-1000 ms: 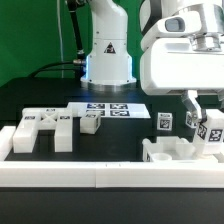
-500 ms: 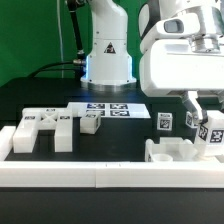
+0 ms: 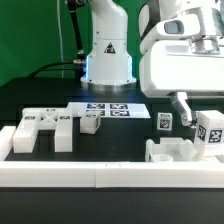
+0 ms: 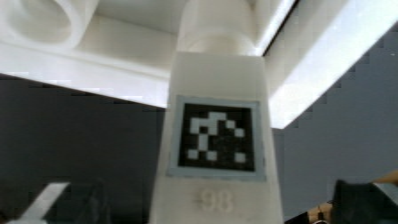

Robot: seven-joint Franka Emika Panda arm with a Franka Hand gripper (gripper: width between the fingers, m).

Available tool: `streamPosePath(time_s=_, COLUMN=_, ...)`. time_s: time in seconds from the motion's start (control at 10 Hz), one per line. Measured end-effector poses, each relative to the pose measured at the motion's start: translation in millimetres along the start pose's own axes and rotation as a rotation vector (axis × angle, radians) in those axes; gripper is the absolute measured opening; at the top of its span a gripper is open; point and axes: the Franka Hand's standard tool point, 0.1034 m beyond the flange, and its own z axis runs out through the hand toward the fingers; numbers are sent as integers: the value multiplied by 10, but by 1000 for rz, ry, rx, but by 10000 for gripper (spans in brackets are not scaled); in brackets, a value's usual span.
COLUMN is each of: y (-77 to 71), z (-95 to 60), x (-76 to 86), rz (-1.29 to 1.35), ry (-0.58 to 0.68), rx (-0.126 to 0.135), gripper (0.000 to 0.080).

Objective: Assemble chair

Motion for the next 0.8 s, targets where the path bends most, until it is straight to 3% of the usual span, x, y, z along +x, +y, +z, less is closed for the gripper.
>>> streamPosePath(time_s=0.5, y=99, z=-96, x=118, rz=-32, ry=-8, rx=-7, gripper=648)
streamPosePath(time_s=0.8, y=54, z=-68, x=74, rz=-35, ry=-67, rx=7, gripper=648)
